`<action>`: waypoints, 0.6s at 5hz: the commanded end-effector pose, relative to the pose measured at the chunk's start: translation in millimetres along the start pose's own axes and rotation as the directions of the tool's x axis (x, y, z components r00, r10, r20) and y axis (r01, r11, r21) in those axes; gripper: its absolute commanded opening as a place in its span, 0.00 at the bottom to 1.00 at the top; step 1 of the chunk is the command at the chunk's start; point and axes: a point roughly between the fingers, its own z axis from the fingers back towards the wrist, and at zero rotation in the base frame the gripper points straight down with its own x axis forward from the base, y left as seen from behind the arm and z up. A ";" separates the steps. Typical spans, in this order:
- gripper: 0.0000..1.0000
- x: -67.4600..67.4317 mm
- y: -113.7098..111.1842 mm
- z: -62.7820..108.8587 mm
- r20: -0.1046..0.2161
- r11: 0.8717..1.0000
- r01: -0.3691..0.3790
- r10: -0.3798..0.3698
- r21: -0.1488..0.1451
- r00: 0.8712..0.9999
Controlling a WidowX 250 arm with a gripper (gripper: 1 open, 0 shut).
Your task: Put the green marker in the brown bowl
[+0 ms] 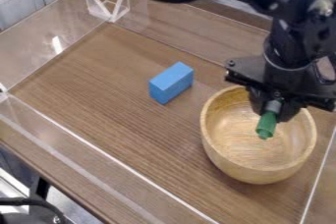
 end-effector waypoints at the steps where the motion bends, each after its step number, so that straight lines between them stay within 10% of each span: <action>1: 0.00 3.4 1.2 -0.4 0.030 1.000 0.002 -0.002 -0.013 1.000; 3: 0.00 -6.6 5.2 -16.9 0.017 1.000 -0.007 0.007 -0.005 1.000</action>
